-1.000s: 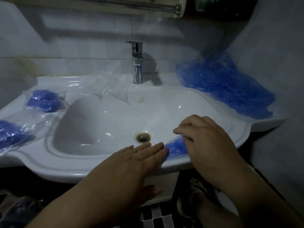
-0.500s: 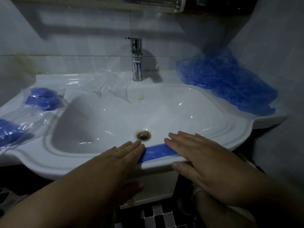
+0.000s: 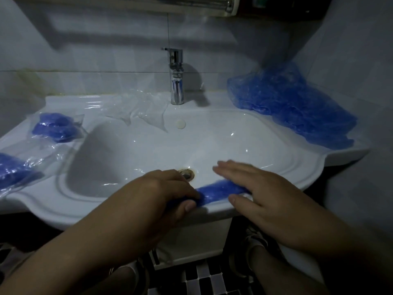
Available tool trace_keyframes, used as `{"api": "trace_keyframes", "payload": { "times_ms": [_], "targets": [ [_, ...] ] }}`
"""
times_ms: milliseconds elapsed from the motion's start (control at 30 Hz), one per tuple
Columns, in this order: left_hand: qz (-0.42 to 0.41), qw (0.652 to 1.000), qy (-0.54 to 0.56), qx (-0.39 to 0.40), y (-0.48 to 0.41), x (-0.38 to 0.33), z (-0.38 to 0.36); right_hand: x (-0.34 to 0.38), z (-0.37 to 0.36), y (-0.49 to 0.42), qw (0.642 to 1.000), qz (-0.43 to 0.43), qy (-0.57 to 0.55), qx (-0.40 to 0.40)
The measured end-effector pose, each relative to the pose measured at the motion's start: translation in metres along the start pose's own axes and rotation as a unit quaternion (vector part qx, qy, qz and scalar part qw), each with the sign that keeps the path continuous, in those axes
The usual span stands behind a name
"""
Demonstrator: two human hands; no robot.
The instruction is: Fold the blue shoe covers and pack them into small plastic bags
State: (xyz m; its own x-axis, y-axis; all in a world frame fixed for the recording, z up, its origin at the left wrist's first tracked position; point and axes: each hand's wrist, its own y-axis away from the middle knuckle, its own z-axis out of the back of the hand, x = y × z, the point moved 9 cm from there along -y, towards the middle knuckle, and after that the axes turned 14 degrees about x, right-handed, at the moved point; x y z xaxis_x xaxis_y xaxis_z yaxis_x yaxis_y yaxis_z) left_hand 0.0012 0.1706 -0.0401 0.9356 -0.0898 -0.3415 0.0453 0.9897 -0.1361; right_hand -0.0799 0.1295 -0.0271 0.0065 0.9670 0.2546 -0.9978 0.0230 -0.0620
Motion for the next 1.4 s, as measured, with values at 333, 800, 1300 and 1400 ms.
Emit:
{"api": "trace_keyframes", "payload": {
  "times_ms": [333, 800, 1300, 1400],
  "targets": [
    [0.046, 0.987, 0.154, 0.004, 0.002, 0.005, 0.013, -0.048, 0.012, 0.026, 0.985, -0.147, -0.058, -0.075],
    [-0.032, 0.998, 0.036, -0.041, -0.007, -0.01, 0.003, -0.02, 0.014, 0.033, 0.989, 0.002, -0.129, -0.074],
    [0.035, 0.987, 0.156, -0.024, -0.003, -0.014, 0.004, -0.029, 0.01, 0.031, 0.97, -0.057, -0.187, -0.142],
    [0.056, 0.99, 0.122, -0.04, -0.003, -0.01, 0.005, -0.029, 0.017, 0.035, 0.972, -0.061, -0.167, -0.155]
  ]
}}
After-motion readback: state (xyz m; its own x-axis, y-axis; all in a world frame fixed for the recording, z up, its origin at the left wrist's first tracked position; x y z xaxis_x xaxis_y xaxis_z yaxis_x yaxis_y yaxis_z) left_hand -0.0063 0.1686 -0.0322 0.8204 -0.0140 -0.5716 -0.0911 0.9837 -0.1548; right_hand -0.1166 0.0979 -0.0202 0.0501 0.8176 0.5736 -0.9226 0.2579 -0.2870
